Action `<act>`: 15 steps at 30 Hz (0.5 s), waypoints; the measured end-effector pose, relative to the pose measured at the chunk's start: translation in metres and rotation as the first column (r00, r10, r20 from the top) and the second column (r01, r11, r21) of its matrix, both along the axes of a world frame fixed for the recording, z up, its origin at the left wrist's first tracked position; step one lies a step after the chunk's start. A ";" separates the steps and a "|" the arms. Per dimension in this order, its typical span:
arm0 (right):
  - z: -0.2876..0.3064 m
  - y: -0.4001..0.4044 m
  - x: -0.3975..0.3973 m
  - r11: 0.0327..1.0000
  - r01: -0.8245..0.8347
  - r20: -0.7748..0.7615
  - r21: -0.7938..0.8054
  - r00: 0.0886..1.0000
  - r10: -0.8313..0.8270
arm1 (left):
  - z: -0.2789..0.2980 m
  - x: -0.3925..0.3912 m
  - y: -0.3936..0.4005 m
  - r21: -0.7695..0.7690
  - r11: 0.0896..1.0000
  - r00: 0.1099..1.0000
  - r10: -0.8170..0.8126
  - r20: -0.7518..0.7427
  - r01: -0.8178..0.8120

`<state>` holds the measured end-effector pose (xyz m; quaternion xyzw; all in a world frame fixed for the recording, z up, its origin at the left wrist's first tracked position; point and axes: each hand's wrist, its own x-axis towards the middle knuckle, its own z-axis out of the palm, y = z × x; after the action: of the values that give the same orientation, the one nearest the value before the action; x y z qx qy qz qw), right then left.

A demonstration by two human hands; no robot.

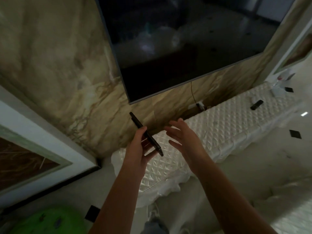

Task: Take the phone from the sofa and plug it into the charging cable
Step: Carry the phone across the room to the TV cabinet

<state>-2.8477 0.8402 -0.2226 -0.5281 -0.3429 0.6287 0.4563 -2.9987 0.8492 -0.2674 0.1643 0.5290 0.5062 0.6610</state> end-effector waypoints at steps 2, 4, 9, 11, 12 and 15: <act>-0.009 0.016 -0.015 1.000 -0.013 0.012 -0.021 1.000 0.013 | -0.012 -0.015 0.014 -0.036 0.999 1.000 0.023 0.018 -0.022; -0.018 0.033 -0.033 0.999 -0.015 0.020 -0.038 1.000 0.016 | -0.026 -0.033 0.028 -0.081 0.996 0.999 0.034 0.019 -0.033; -0.049 0.070 -0.077 0.995 -0.047 0.046 -0.087 0.998 0.051 | -0.076 -0.071 0.055 -0.176 0.984 0.999 0.017 -0.028 -0.022; -0.063 0.083 -0.092 0.991 -0.069 0.068 -0.117 0.995 0.078 | -0.096 -0.083 0.062 -0.220 0.975 0.999 0.013 -0.051 -0.024; -0.071 0.088 -0.097 0.988 -0.080 0.076 -0.135 0.993 0.091 | -0.105 -0.089 0.064 -0.244 0.970 0.998 0.008 -0.060 -0.023; -0.099 0.101 -0.111 0.978 -0.105 0.073 -0.178 0.990 0.120 | -0.132 -0.106 0.066 -0.316 0.947 0.997 0.027 -0.079 -0.050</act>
<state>-2.9592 0.9414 -0.3213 -0.5715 -0.3349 0.6584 0.3574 -3.1045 0.9151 -0.3993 0.0638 0.6308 0.4207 0.6489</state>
